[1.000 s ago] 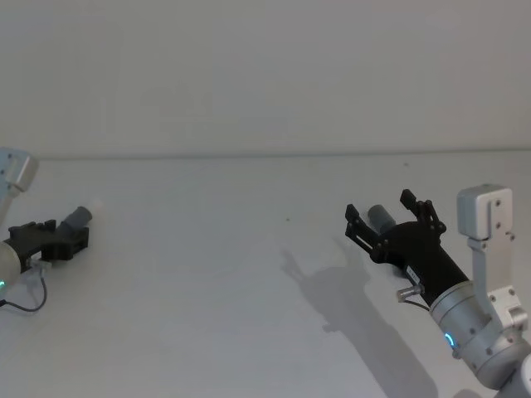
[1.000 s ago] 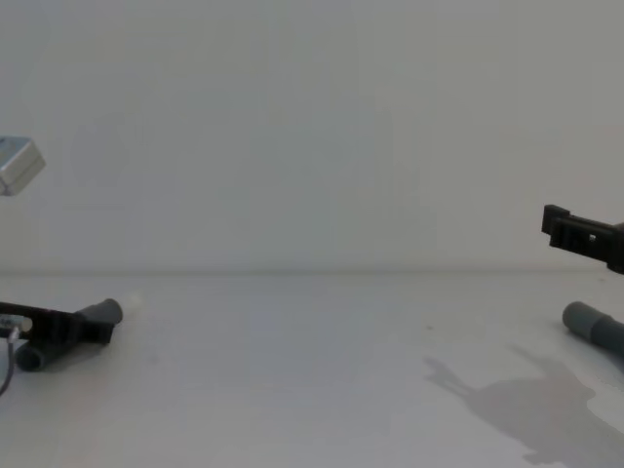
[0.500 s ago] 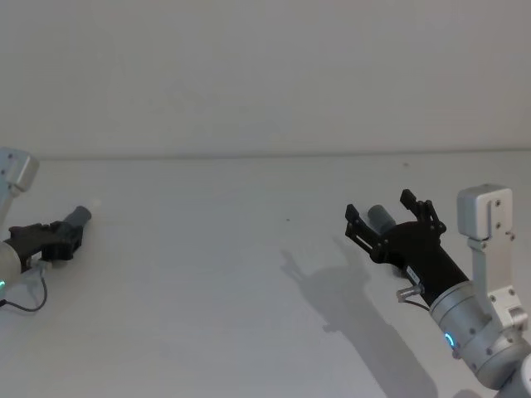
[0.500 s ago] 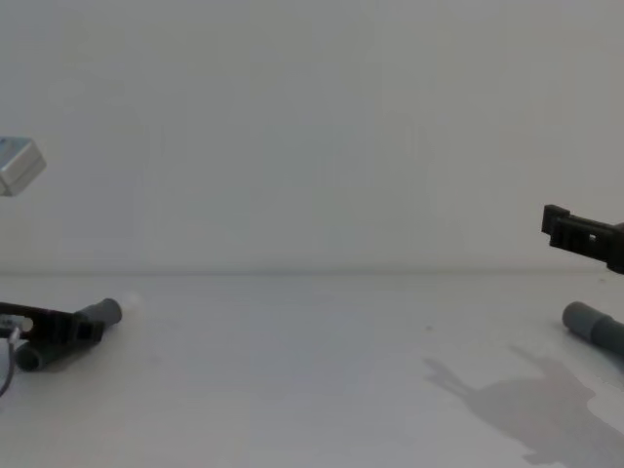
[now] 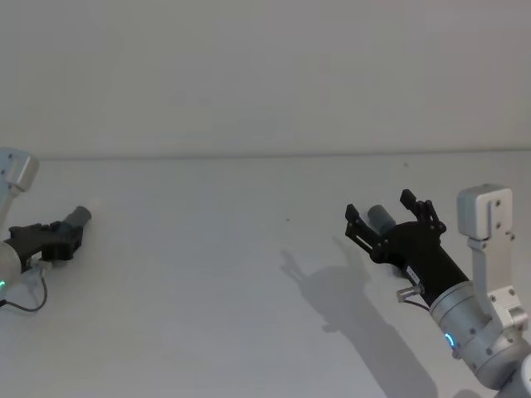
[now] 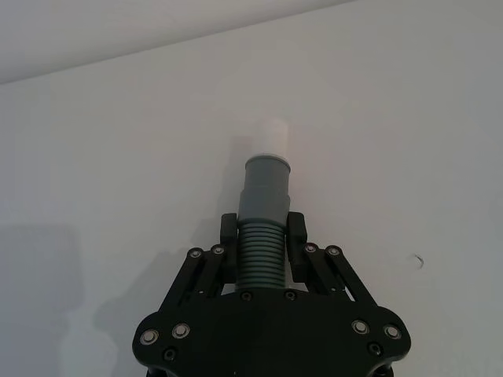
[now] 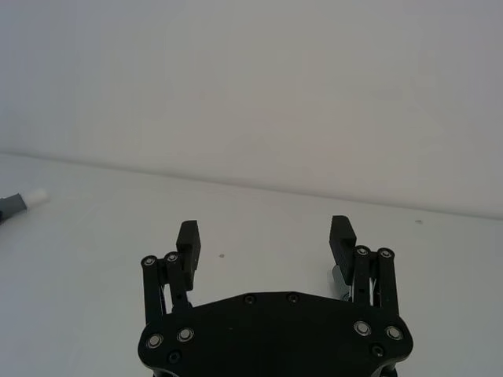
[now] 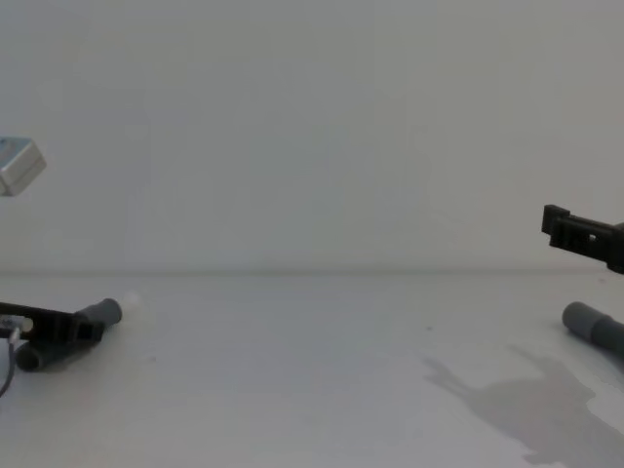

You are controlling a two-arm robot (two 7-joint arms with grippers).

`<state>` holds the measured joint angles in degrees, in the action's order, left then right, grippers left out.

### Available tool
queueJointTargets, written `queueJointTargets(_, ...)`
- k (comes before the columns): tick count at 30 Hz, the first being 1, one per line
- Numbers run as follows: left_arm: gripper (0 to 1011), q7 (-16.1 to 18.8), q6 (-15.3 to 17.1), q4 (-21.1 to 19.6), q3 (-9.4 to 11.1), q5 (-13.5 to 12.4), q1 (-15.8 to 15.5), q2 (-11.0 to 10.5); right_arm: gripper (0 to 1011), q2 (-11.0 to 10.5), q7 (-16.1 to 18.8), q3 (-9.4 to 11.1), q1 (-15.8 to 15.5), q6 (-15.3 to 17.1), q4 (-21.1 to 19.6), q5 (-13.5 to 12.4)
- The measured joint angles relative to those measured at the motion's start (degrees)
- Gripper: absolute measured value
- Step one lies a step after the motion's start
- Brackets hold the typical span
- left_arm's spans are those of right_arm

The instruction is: Use both hands to pick up one end of the pipe from the table, align the ends, and insert them.

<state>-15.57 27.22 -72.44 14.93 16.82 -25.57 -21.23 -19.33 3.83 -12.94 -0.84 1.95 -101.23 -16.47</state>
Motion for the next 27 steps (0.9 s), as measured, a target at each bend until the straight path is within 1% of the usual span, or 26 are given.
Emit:
queueJointTargets(9, 331, -0.01, -0.18, 0.01, -0.12, -0.06, -0.01, 0.04, 1002, 0.00, 0.00, 0.00, 0.00, 0.00, 0.00, 0.00)
queueJointTargets(14, 331, -0.50, -1.26, -0.06, -0.61, 0.03, -0.06, 0.10, 1001, 0.00, 0.00, 0.00, 0.00, 0.00, 0.00, 0.00)
queueJointTargets(20, 331, -2.87, -3.63, -0.40, -1.41, 1.38, -0.43, -0.06, 1002, 0.00, 0.00, 0.00, 0.00, 0.00, 0.00, 0.00)
queueJointTargets(27, 331, -7.72, -6.55, -0.81, -1.91, 3.67, -1.07, -0.94, 1001, 0.00, 0.00, 0.00, 0.00, 0.00, 0.00, 0.00)
